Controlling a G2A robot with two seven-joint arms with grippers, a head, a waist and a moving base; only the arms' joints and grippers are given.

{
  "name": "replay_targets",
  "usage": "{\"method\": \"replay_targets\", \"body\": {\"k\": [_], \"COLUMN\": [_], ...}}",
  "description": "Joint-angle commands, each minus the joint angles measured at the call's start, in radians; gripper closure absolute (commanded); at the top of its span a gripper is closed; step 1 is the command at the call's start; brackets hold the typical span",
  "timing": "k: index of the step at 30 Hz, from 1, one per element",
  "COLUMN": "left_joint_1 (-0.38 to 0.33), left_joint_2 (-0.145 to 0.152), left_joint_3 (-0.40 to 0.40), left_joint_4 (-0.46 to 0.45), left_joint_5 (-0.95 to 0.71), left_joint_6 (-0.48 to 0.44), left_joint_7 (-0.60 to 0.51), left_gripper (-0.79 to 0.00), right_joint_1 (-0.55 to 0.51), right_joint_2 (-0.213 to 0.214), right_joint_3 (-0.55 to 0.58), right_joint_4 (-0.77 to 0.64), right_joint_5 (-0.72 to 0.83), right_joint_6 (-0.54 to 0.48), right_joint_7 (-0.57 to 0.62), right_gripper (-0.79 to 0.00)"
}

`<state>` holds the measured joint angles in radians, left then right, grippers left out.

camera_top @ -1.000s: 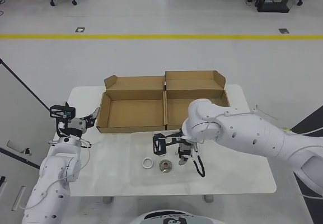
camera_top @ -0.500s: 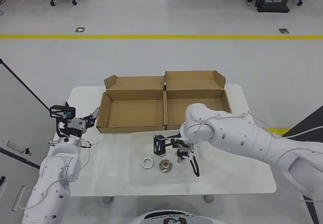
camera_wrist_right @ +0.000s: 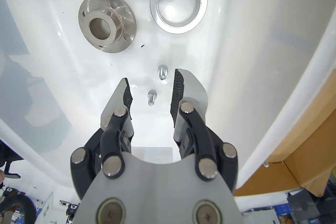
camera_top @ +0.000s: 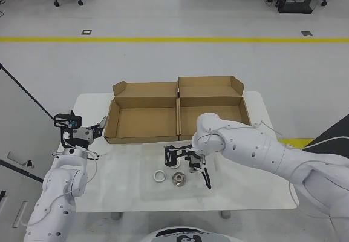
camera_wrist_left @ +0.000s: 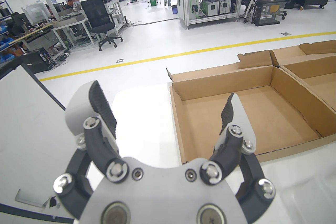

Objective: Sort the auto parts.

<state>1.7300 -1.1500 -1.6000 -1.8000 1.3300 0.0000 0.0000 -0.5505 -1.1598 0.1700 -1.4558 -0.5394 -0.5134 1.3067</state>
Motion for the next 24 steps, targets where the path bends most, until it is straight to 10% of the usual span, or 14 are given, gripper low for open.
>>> {"method": "replay_targets", "body": {"k": [1, 24], "left_joint_1": [0.000, 0.000], "left_joint_2": [0.000, 0.000], "left_joint_3": [0.000, 0.000], "left_joint_4": [0.000, 0.000], "left_joint_5": [0.000, 0.000], "left_joint_6": [0.000, 0.000], "left_joint_7": [0.000, 0.000], "left_gripper": [-0.785, -0.785], "right_joint_1": [-0.005, -0.020], "right_joint_2": [-0.006, -0.043], "right_joint_3": [0.000, 0.009], "right_joint_4": [0.008, 0.079], "right_joint_5": [-0.006, -0.051], "right_joint_6": [-0.003, -0.010], "right_joint_7": [-0.003, -0.016], "right_gripper": [-0.354, -0.296]}}
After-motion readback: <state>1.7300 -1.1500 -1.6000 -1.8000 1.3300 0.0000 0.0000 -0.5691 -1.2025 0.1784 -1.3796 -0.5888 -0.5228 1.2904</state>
